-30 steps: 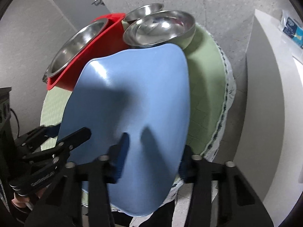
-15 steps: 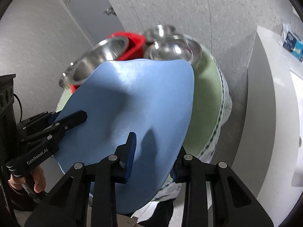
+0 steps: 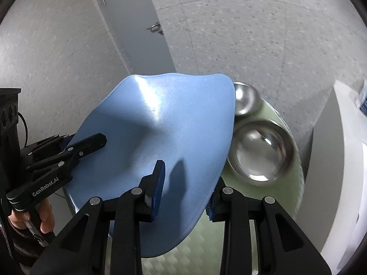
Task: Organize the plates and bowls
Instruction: 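Lift the blue plate and lower it into the red basin, open grippers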
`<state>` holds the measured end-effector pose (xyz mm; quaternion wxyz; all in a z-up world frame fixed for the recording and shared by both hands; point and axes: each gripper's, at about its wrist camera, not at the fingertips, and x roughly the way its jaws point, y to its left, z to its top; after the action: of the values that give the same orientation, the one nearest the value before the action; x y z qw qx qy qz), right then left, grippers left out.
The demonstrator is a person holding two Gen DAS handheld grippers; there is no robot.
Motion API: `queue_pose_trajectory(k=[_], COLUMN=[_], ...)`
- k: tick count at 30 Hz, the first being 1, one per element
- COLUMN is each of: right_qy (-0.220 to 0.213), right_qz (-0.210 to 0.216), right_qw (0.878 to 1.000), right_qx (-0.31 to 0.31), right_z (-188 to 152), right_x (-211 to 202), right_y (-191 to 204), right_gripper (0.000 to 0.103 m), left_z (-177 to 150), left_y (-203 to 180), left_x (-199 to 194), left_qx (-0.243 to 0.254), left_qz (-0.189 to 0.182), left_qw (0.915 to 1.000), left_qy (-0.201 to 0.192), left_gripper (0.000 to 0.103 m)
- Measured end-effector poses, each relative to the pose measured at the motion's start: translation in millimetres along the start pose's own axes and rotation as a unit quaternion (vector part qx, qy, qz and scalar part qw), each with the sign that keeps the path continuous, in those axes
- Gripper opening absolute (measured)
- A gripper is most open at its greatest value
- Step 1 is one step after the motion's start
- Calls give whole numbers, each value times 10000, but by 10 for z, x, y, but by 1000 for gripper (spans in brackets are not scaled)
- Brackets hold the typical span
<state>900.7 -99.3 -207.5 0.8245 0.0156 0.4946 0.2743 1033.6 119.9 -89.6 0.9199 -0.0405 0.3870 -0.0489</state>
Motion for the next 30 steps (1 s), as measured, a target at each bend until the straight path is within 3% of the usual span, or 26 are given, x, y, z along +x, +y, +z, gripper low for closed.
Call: queue_pose_trajectory(k=[5, 12, 22, 30], right_qy=[208, 622, 801, 825], right_qz=[-29, -39, -170, -85], right_qw=[9998, 9981, 9963, 9956], right_qx=[-61, 35, 249, 425], right_z=[275, 322, 312, 305], right_x=[425, 901, 1048, 1001], right_y=[101, 113, 29, 55], right_gripper=[31, 31, 31, 40], left_z=[165, 368, 519, 493], left_y=[236, 430, 471, 553], left_x=[332, 781, 1131, 1178], left_qx=[-124, -160, -62, -21], left_qz=[90, 63, -142, -307], left_qw=[9995, 9977, 9968, 9967], left_qy=[276, 652, 779, 751], left_gripper=[18, 18, 18, 21])
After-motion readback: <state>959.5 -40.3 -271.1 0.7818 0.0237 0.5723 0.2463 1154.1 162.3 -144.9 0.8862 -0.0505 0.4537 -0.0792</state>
